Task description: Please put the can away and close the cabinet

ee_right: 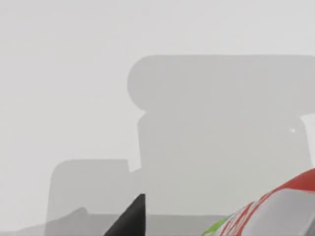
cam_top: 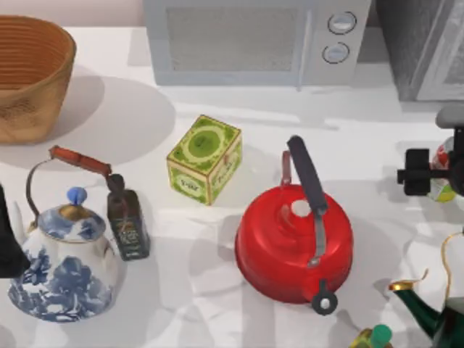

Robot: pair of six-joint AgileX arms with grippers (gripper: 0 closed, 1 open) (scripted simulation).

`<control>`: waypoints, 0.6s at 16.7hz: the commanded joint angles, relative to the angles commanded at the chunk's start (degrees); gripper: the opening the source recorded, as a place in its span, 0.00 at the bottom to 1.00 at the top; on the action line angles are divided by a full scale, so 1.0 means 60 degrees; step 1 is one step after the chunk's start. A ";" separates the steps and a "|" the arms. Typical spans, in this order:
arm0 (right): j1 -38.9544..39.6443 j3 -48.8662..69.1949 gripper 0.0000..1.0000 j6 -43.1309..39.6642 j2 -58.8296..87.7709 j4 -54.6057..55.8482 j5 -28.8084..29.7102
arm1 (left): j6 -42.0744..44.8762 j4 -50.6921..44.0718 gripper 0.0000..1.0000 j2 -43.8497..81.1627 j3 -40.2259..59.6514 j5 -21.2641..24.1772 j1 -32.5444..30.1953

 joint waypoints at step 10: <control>0.0000 0.0000 0.00 0.0000 0.0000 0.0000 0.0000 | 0.0000 0.0000 1.00 0.0000 0.0000 0.0000 0.0000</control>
